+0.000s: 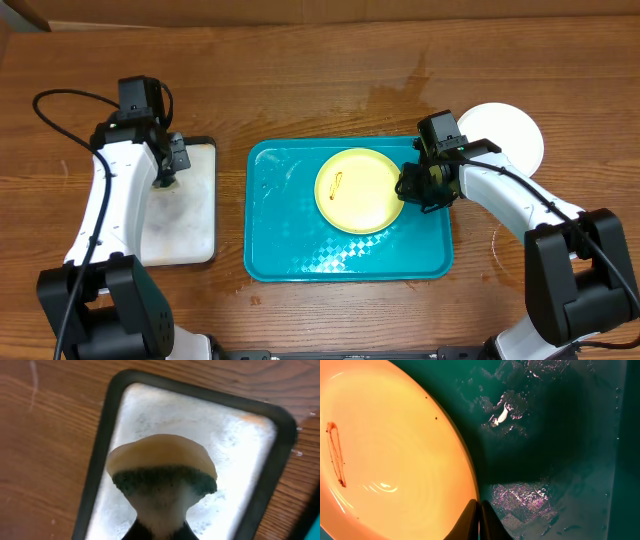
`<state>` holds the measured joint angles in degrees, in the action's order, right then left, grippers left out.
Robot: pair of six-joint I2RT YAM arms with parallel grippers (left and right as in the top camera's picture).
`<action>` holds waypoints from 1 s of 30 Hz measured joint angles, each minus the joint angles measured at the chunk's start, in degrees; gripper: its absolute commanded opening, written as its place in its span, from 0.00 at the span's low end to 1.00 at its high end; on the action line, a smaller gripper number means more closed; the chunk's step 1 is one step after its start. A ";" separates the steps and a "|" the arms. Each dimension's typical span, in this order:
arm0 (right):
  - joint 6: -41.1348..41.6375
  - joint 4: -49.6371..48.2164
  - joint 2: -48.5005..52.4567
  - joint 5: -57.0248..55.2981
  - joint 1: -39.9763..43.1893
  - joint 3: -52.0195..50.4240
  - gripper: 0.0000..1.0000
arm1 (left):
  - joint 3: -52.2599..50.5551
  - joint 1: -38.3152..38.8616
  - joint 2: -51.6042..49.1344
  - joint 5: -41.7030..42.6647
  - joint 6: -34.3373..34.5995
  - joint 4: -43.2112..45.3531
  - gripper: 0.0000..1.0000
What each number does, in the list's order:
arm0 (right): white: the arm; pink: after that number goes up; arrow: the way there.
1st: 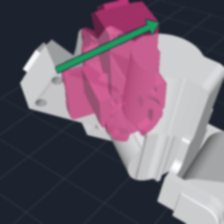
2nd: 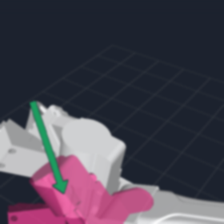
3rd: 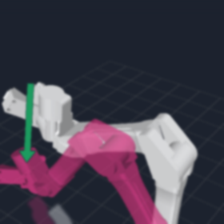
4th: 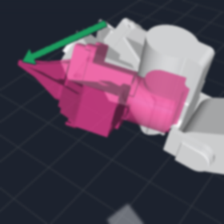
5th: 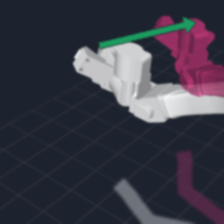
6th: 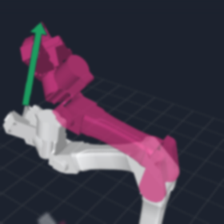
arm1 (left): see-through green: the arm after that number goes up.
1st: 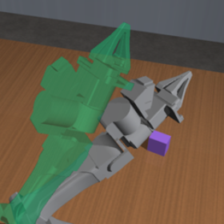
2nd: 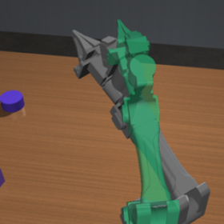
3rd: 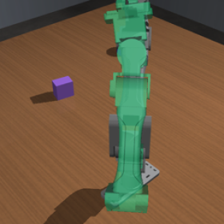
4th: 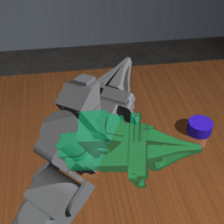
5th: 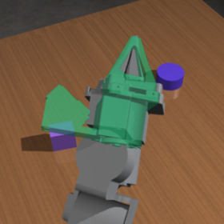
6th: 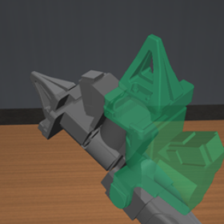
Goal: Clean dirty plates on tray and stack at the side
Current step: 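Carry the sponge with the left gripper over the yellow plate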
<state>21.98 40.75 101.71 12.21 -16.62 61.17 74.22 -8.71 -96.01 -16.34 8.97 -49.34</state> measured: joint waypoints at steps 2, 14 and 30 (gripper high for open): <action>0.00 0.00 0.00 0.04 0.00 0.00 0.04 | 0.00 0.02 0.00 -1.49 0.79 0.07 0.04; -0.02 0.04 0.00 0.02 0.00 0.02 0.04 | -0.04 0.00 0.00 26.84 2.62 6.75 0.04; 0.00 0.39 0.00 0.04 0.00 0.02 0.04 | -0.04 21.29 -0.74 41.88 -2.12 9.70 0.04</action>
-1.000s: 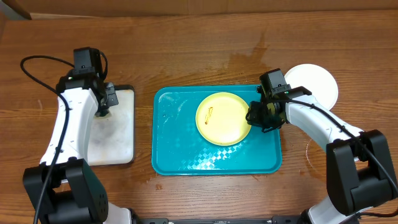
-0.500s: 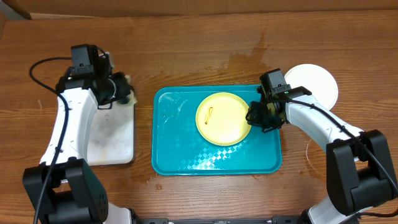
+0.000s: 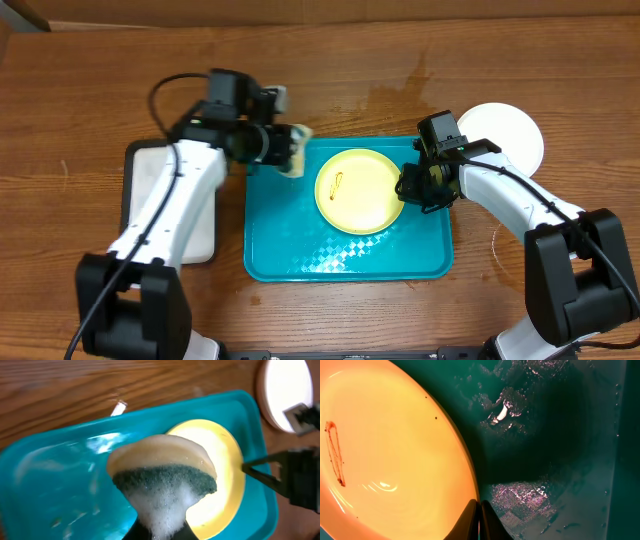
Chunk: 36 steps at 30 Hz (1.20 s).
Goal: Clean dirty plates on tray and stack at the side
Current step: 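Carry the sponge with the left gripper over the yellow plate, then scrub the yellow plate's sauce smear with the sponge in the left gripper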
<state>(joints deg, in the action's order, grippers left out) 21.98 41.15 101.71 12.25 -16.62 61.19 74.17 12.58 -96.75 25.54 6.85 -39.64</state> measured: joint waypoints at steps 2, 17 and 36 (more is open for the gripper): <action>0.00 0.07 0.00 -0.02 0.00 0.00 0.04 | 0.00 2.82 -0.74 -0.02 0.02 0.92 0.04; 0.00 0.90 0.00 0.79 0.00 0.00 0.04 | 0.00 14.82 -13.09 -5.68 -4.37 6.64 0.04; 0.00 0.90 0.00 0.87 0.02 0.00 0.04 | -3.96 15.10 -13.57 -6.08 -18.49 6.97 0.04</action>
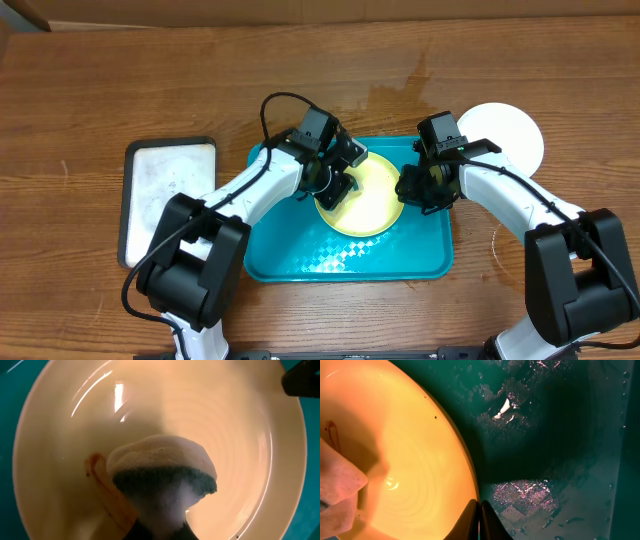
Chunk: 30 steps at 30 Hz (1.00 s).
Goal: Clean dirty plates on tray and stack at the side
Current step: 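Scrub the yellow plate's sauce smear with the sponge in the left gripper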
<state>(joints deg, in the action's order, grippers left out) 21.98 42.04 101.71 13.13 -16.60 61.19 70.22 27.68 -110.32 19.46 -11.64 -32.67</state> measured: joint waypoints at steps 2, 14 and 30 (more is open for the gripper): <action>0.00 0.02 0.00 0.00 0.00 0.00 0.04 | -0.66 0.11 0.00 0.02 -0.44 1.05 0.04; 0.02 2.62 0.00 0.90 0.00 0.00 0.18 | -1.20 0.11 0.00 0.00 -0.81 1.64 0.04; 4.17 0.31 0.00 1.92 -0.28 -1.77 0.08 | -1.20 0.11 0.00 -0.02 -0.83 2.75 0.04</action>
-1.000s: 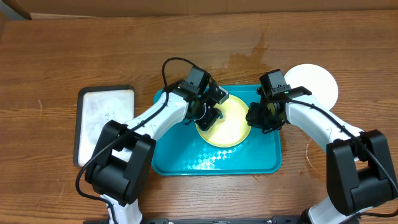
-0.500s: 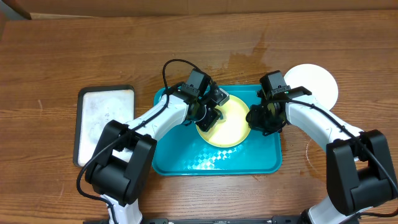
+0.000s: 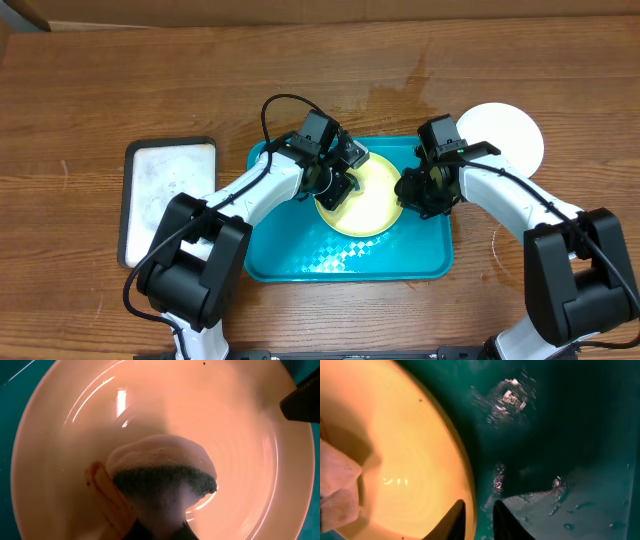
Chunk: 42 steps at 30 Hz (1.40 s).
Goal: Clean dirty plates on tray and stack at the side
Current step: 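Scrub the yellow plate's sauce smear with the sponge in the left gripper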
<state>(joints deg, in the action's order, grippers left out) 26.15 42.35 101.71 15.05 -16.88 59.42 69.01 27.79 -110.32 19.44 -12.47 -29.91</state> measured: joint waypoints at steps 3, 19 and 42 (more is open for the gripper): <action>0.87 -0.61 0.04 0.11 -0.63 -0.66 0.04 | 0.00 0.00 0.00 0.00 0.00 0.02 0.04; 2.14 -1.31 0.04 0.17 -1.27 -0.68 0.04 | -0.11 0.00 0.00 -0.20 0.00 -1.01 0.04; 2.25 -1.38 0.04 0.11 -1.27 -0.68 0.04 | -0.44 0.00 -0.48 -1.40 -0.22 0.24 0.04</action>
<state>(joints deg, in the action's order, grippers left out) 28.40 40.97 101.75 15.16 -18.15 58.74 68.58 27.79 -110.80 18.04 -12.69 -29.67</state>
